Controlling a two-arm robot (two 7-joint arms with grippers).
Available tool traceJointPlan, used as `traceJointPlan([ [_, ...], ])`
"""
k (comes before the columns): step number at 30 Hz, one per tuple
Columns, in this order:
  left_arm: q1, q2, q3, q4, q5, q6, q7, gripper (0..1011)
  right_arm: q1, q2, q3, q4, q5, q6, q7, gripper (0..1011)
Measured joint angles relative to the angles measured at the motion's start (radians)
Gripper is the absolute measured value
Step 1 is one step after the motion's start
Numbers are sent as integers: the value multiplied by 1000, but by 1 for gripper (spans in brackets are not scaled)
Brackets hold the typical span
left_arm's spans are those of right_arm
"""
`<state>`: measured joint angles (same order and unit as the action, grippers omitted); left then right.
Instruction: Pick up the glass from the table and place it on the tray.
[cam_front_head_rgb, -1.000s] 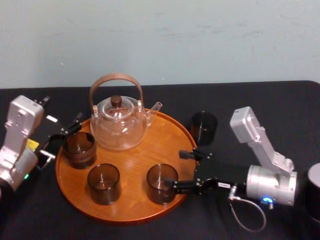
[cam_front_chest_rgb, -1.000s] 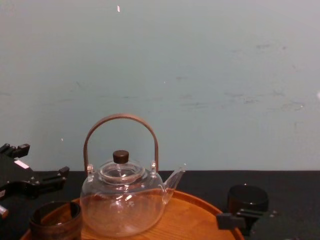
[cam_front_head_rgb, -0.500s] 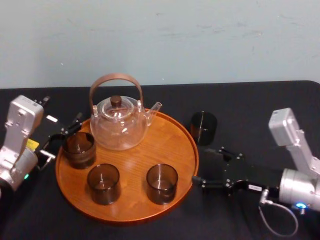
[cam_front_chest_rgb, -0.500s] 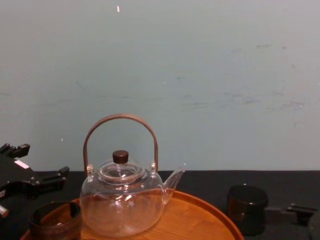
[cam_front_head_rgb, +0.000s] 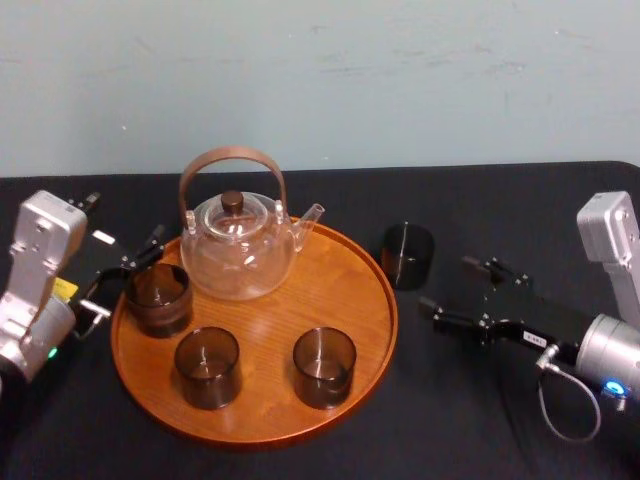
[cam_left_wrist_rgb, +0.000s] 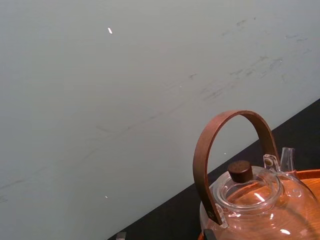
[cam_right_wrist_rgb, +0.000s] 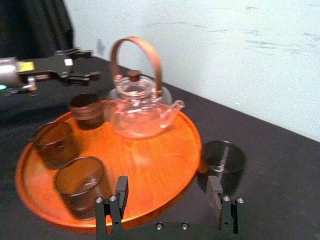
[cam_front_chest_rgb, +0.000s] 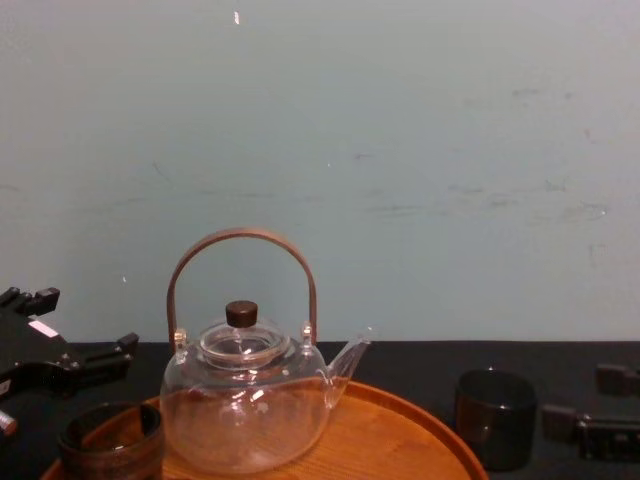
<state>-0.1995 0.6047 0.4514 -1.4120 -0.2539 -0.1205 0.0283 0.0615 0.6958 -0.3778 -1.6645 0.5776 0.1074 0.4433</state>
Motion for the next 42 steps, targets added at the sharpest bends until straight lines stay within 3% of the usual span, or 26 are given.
traceJointPlan([
  [6, 0, 0, 0, 0, 0, 0, 0, 1002, 21, -49, 10, 30, -30, 36, -63, 1002],
  [18, 0, 0, 0, 0, 0, 0, 0, 1001, 86, -135, 7, 101, -87, 95, -121, 1002],
  [31, 0, 0, 0, 0, 0, 0, 0, 1001, 155, -199, -6, 175, -147, 159, -146, 1002],
  [42, 0, 0, 0, 0, 0, 0, 0, 1001, 205, -244, -13, 241, -191, 179, -150, 1002],
])
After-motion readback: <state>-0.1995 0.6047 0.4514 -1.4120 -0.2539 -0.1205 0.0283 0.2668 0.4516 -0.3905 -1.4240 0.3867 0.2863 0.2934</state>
